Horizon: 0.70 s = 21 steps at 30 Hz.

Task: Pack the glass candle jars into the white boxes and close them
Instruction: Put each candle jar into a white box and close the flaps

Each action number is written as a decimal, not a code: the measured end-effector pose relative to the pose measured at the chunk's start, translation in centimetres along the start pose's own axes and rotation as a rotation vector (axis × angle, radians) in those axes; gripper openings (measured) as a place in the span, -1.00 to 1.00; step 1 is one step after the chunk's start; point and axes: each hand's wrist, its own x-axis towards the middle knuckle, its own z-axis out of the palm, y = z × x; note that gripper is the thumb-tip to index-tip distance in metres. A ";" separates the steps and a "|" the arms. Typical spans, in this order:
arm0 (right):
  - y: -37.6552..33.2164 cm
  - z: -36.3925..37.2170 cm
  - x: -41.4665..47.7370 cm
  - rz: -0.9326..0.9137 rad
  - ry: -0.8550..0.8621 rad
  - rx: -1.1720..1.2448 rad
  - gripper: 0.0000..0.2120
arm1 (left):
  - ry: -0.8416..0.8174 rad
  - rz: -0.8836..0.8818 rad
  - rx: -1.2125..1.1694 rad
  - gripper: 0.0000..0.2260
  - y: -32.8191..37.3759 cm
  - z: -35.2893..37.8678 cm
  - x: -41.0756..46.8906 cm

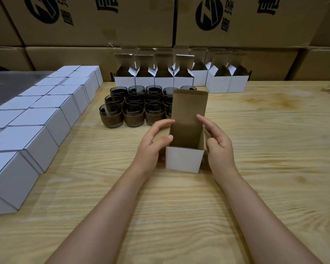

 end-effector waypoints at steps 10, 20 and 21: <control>0.1 -0.2 0.5 0.034 0.011 -0.002 -0.42 | -0.058 0.001 0.056 -0.59 0.1 -0.3 -0.2; 0.0 -1.4 0.4 0.045 -0.032 0.040 -0.43 | -0.161 -0.006 0.274 -0.19 0.3 -0.9 -0.7; 0.1 -1.7 0.5 0.089 -0.031 0.104 -0.43 | -0.155 -0.003 0.280 -0.18 0.2 -0.9 -0.6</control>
